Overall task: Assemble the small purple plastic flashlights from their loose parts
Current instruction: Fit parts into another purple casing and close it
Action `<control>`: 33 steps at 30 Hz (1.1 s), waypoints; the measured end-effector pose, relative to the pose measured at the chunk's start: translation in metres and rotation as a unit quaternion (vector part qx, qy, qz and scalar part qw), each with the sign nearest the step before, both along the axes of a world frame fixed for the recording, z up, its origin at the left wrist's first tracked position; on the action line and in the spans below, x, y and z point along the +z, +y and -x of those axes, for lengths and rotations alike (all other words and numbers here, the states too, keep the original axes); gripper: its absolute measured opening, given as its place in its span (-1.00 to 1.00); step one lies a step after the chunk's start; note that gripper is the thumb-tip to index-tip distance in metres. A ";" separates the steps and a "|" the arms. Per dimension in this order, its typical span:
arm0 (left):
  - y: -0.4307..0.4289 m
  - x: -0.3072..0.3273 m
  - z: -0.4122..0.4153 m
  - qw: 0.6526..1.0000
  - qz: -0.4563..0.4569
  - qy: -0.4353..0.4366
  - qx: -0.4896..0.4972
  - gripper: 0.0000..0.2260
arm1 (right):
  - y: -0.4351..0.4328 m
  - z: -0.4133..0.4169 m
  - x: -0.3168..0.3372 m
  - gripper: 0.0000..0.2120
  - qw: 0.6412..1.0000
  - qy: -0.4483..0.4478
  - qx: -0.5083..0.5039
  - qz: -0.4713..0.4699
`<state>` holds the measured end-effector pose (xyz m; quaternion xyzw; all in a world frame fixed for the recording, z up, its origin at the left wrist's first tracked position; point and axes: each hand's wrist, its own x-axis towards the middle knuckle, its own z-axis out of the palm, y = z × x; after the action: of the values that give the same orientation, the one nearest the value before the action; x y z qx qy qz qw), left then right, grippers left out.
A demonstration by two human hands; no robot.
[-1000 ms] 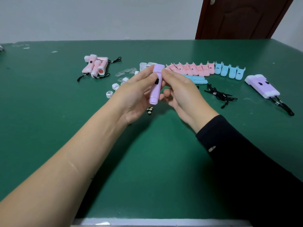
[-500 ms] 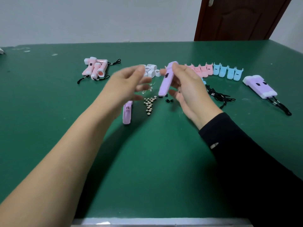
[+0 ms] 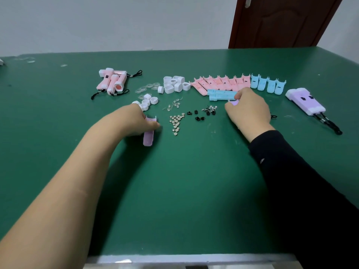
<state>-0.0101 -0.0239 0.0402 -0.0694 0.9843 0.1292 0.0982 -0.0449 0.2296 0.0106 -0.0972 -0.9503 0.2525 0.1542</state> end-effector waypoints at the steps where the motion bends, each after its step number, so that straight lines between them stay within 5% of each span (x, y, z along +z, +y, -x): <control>1: 0.001 0.000 0.000 1.000 0.006 0.005 0.003 -0.55 | 0.001 0.000 0.000 -0.74 1.000 -0.010 -0.005 -0.017; 4: 0.000 0.000 0.002 0.999 -0.013 0.033 0.009 -0.58 | 0.001 0.002 -0.002 -0.70 0.999 -0.032 -0.007 -0.043; 6: -0.003 0.000 0.004 0.990 -0.107 0.085 0.017 -0.66 | 0.000 0.003 -0.003 -0.67 0.997 -0.046 -0.008 -0.055; 12: 0.006 0.005 0.002 0.873 -0.471 0.119 0.039 -0.88 | -0.006 -0.001 -0.001 -0.62 0.996 -0.023 0.004 -0.087; 15: 0.016 0.006 -0.002 0.826 -0.554 0.095 0.031 -0.94 | -0.023 -0.007 0.008 -0.78 0.989 0.085 0.114 0.046; 19: 0.025 0.007 -0.008 0.794 -0.604 0.067 -0.012 -0.93 | -0.064 -0.030 0.014 -0.87 0.933 0.010 0.264 0.243; 33: 0.021 0.000 -0.003 0.802 -0.591 0.078 0.003 -0.95 | -0.076 -0.039 0.009 -0.84 0.912 -0.012 0.305 0.273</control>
<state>-0.0072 -0.0026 0.0406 0.0091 0.7209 0.6917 0.0424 -0.0054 0.1537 0.0194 0.1560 -0.8294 0.5359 0.0253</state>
